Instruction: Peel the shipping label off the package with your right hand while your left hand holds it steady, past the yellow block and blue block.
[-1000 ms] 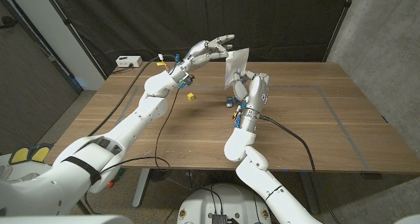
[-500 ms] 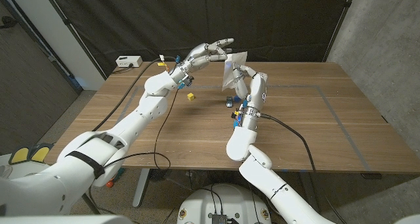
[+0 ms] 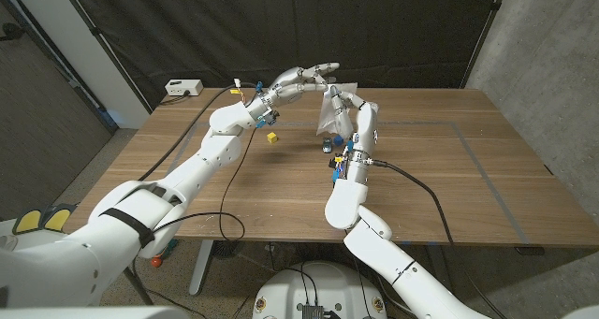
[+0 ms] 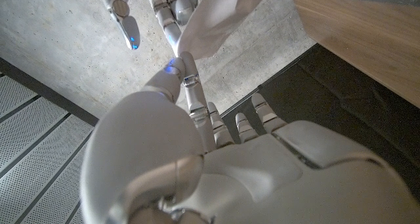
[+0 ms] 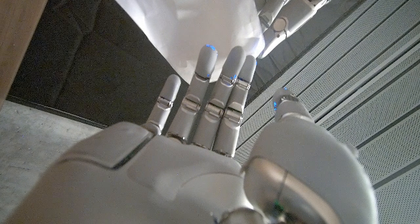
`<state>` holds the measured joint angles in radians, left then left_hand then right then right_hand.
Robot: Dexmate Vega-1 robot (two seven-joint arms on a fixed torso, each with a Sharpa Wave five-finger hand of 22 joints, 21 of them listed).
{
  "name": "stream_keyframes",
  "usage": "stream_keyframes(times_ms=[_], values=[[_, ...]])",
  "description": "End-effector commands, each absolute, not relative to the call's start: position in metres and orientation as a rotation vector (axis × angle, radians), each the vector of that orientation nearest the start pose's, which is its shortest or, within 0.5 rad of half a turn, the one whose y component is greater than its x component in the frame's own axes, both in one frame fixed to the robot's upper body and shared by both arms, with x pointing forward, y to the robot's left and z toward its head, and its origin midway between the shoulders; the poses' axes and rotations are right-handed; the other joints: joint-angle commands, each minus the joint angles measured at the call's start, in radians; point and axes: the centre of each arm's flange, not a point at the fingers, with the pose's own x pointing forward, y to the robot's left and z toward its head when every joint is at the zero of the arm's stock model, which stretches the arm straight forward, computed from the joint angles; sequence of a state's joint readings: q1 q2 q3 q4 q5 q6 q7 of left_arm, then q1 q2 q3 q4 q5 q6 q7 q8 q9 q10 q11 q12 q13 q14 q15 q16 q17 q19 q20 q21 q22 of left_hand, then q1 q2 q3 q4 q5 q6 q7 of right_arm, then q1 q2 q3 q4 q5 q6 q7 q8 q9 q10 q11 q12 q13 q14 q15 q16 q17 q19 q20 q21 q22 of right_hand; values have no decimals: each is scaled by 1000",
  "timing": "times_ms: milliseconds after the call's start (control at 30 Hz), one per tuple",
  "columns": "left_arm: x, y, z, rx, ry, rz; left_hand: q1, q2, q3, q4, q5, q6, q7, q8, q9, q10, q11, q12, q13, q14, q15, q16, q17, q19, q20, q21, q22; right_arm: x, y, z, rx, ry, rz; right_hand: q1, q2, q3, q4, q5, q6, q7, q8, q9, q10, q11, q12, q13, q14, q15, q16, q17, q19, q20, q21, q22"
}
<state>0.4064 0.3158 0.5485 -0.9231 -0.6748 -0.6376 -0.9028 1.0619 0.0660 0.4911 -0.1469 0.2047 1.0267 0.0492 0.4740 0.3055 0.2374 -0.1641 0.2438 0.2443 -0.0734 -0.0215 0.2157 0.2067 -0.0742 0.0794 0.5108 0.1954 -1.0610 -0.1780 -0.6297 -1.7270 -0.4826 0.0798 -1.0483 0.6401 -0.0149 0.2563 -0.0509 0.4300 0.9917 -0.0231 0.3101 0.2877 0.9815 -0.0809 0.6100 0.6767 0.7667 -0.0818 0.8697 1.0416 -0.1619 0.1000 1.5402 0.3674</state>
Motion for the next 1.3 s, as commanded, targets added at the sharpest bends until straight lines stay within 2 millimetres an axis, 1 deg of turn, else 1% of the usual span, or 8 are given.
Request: stream_keyframes(times_ms=[33,367,567,633,700,933,1133,1300], values=[[619,137,103,360,-971,-1096,2,12,6,1,5,32,-30,77,67,4,5,2,1,-5,2,-2,3,-2,1,8,3,491,-71,-37,-291,-1024,-494,-17,-1,-8,0,-29,8,-1,-9,-4,7,0,5,-1,3,-105,15,-1,-5,4,7,5],[612,140,110,331,-1012,-1091,-1,9,5,1,5,39,-39,75,61,8,-2,3,2,-2,0,-1,3,-2,0,9,3,498,-74,-41,-269,-1017,-523,-26,6,-17,-7,-94,-7,7,-17,5,-8,7,19,26,21,-107,37,-8,41,3,18,12],[618,138,104,338,-979,-1082,-2,9,6,1,5,38,-33,74,61,11,0,4,2,0,-2,0,3,-2,-2,9,3,496,-74,-40,-261,-1049,-523,-22,9,-17,-14,-115,-15,9,-22,8,-18,7,21,31,25,-109,43,-12,40,8,16,14],[620,140,104,334,-975,-1066,-2,9,7,2,6,37,-32,74,63,14,3,5,2,0,0,0,3,-3,-1,9,3,495,-74,-39,-260,-1059,-515,10,18,-4,-36,-129,-12,7,-22,10,-13,5,22,25,29,-115,48,-16,40,8,17,18],[622,141,104,329,-973,-1056,-2,9,7,1,6,39,-30,76,64,16,3,6,2,1,0,1,3,-1,-1,10,3,495,-75,-39,-260,-1065,-510,89,44,35,-86,-139,-10,4,-25,12,-13,1,27,25,22,-123,58,-11,40,7,22,27],[626,144,104,346,-967,-1019,-2,9,8,1,6,38,-30,77,68,20,5,7,2,5,0,2,2,2,1,11,3,494,-74,-38,-244,-1078,-506,196,37,76,-136,-152,8,-18,-27,13,7,-28,42,24,34,-134,70,-17,62,-4,13,10],[628,145,105,373,-968,-989,-3,9,9,1,6,35,-28,76,70,17,7,6,3,5,2,2,3,2,2,11,3,494,-74,-36,-238,-1085,-498,292,22,111,-133,-184,80,-40,-5,16,79,-50,80,27,63,-137,95,-7,95,-18,11,-12],[629,143,105,408,-976,-965,-3,9,10,1,6,36,-30,75,70,16,8,5,3,5,2,2,2,2,3,11,3,497,-73,-35,-264,-1069,-499,270,-1,95,-115,-204,71,-40,-10,19,66,-50,81,34,59,-134,100,-6,94,-18,4,-21]])
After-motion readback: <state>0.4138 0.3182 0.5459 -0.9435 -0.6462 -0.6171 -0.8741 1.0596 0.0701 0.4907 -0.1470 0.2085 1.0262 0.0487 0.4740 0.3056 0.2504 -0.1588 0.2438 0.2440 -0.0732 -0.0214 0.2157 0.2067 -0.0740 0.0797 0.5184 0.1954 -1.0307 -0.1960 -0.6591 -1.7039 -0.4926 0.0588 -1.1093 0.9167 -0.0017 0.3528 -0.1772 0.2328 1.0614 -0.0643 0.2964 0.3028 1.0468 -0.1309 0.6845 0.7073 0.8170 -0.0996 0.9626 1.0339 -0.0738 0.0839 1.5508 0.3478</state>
